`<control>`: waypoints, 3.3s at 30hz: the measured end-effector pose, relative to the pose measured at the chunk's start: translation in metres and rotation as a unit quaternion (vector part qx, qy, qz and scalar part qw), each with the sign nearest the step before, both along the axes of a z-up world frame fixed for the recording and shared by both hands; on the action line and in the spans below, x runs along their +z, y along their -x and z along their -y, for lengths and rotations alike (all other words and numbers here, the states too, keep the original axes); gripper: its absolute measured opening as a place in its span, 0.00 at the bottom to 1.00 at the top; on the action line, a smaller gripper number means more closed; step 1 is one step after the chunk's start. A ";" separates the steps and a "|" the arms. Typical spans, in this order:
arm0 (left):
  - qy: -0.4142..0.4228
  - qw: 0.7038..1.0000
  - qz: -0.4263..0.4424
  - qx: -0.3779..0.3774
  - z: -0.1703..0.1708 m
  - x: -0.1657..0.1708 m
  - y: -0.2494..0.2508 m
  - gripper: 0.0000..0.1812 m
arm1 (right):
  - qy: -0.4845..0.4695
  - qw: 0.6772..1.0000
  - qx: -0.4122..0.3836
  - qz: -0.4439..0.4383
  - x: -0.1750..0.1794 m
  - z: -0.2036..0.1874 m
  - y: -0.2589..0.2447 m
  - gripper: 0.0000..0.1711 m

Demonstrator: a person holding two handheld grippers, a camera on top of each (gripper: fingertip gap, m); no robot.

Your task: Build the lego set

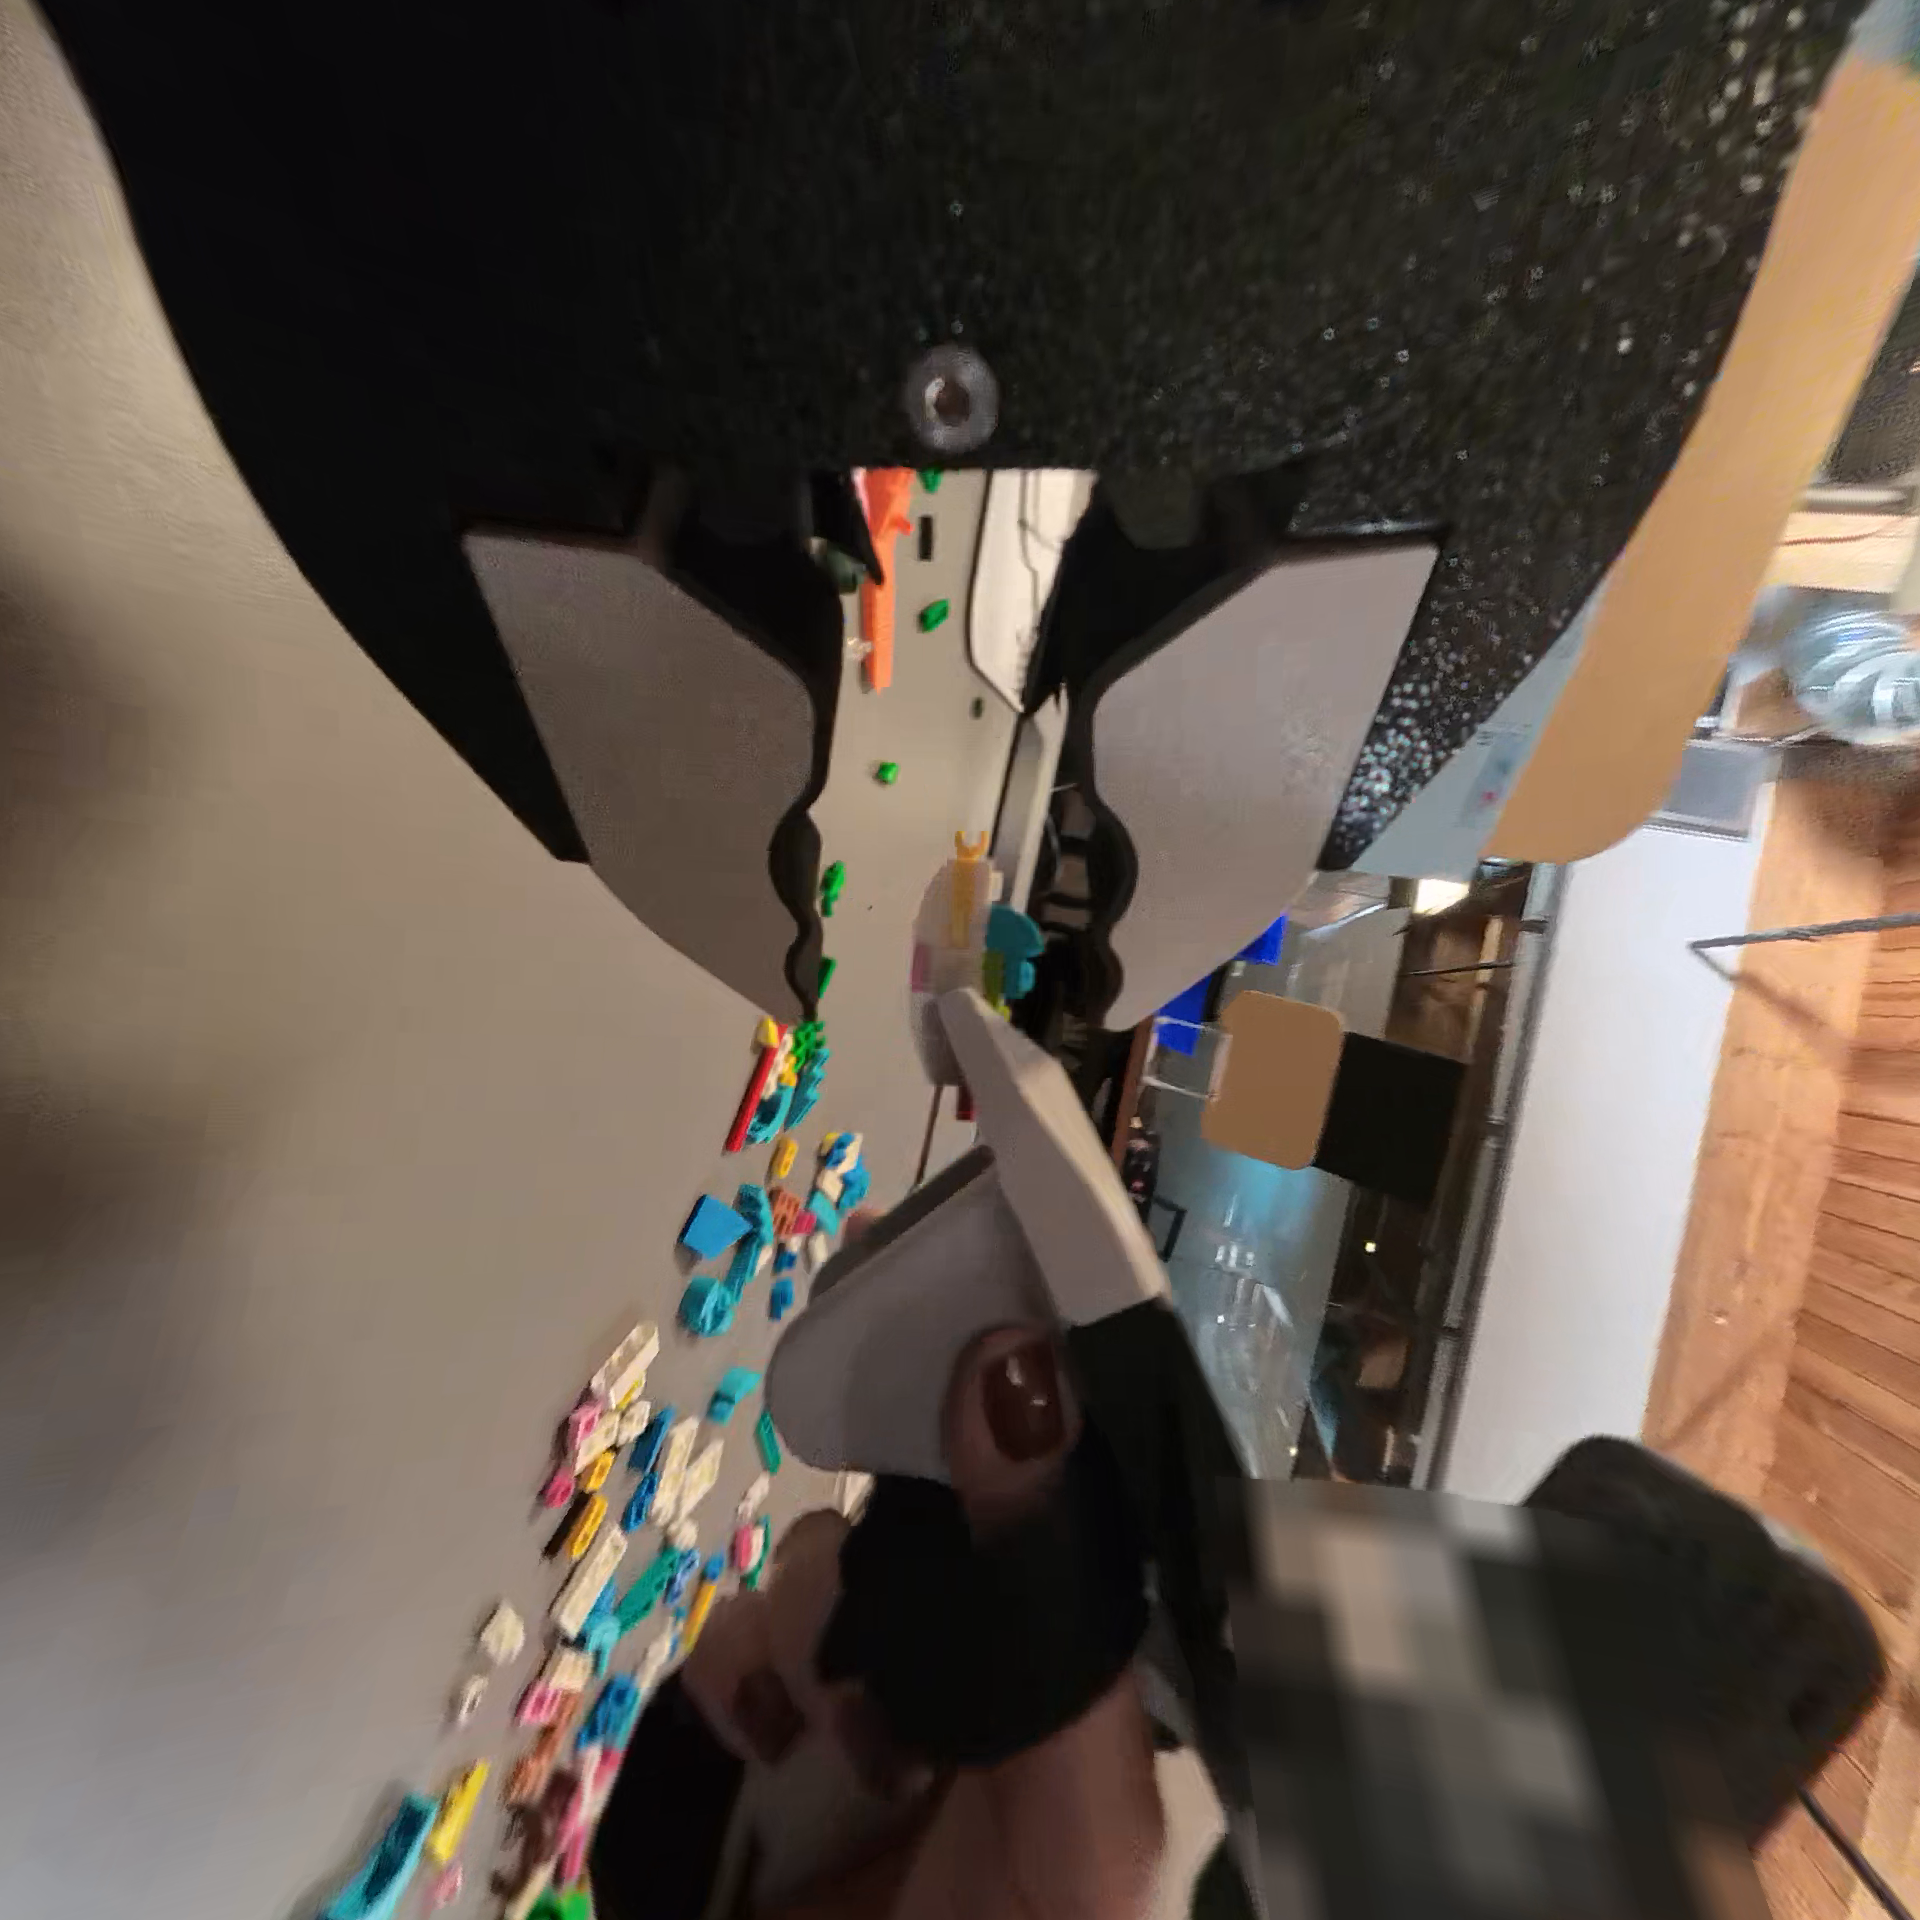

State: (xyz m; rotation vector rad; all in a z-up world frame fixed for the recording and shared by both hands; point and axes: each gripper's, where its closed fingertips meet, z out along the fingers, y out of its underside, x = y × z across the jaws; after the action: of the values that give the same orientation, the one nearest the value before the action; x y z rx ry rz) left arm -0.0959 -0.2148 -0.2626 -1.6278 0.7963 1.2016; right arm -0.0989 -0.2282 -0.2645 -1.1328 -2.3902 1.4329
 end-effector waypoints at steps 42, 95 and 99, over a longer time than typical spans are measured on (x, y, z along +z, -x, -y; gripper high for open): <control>-0.010 0.979 0.154 -0.133 0.017 0.013 -0.018 0.13 | 0.150 0.979 0.124 0.066 0.015 0.017 -0.026 0.04; -0.101 0.809 0.561 -0.144 0.024 0.025 0.021 0.04 | -0.196 0.951 -0.129 -0.200 0.080 -0.188 -0.062 0.10; -0.091 0.820 0.545 -0.148 0.018 0.021 0.010 0.04 | -0.256 0.929 -0.234 -0.126 0.053 -0.258 -0.095 0.10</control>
State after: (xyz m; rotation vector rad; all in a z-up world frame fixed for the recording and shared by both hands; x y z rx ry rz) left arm -0.1059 -0.2333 -0.2414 -1.6095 0.1481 0.0025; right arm -0.0040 0.0298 -0.2116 -1.1763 -1.9561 0.6934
